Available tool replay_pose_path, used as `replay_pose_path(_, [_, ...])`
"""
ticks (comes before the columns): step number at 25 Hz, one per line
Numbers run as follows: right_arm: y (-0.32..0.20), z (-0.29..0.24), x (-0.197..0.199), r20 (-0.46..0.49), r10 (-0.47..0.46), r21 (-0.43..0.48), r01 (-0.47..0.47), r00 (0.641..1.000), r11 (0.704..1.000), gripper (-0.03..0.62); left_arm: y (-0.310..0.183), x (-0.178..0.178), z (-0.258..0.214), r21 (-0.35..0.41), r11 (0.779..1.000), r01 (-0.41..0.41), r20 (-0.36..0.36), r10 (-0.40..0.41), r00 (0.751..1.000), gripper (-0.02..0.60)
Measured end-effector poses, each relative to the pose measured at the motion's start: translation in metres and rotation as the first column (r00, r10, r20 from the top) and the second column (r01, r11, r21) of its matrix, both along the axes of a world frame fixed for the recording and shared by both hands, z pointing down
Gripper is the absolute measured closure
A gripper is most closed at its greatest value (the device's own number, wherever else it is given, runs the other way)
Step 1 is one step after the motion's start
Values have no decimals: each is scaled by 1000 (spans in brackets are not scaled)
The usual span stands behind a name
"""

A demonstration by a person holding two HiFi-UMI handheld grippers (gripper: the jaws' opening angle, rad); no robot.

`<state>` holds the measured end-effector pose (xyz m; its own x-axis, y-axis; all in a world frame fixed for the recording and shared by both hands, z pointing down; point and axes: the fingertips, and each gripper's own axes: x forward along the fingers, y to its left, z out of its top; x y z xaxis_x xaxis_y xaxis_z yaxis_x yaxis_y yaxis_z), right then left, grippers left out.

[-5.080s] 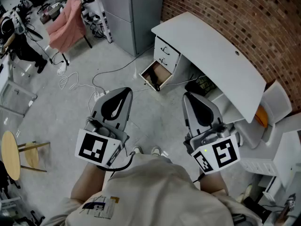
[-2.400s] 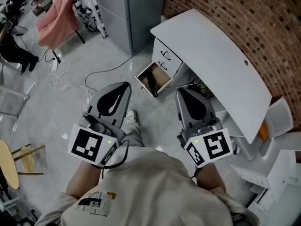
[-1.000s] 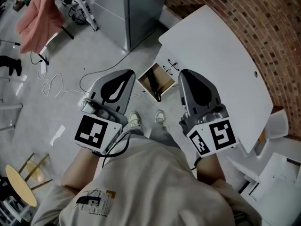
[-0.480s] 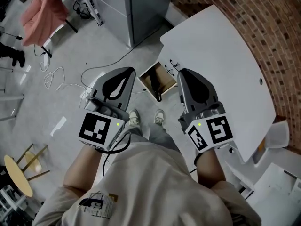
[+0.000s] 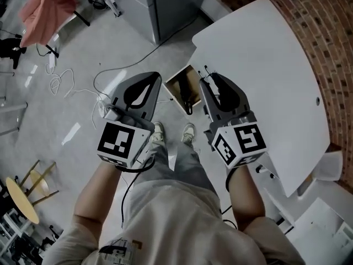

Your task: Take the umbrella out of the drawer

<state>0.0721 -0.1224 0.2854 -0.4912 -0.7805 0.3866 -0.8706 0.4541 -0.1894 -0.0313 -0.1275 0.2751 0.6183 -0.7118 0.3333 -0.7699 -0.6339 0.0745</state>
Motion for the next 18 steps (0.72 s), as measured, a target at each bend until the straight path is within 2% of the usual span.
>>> replay_pose_path(9, [-31, 129, -3, -49, -27, -143, 19, 998, 990, 457, -37, 7, 111, -119, 993, 17, 16, -15, 1000, 574])
replay_pose_path(12, [-37, 172, -5, -57, -36, -189, 24, 998, 982, 451, -48, 7, 145, -142, 989, 25, 6, -24, 1000, 574])
replay_pose_path(18, [-52, 270, -10, -89, -60, -275, 33, 994, 961, 430, -61, 12, 233, -215, 976, 28, 41, -20, 999, 574])
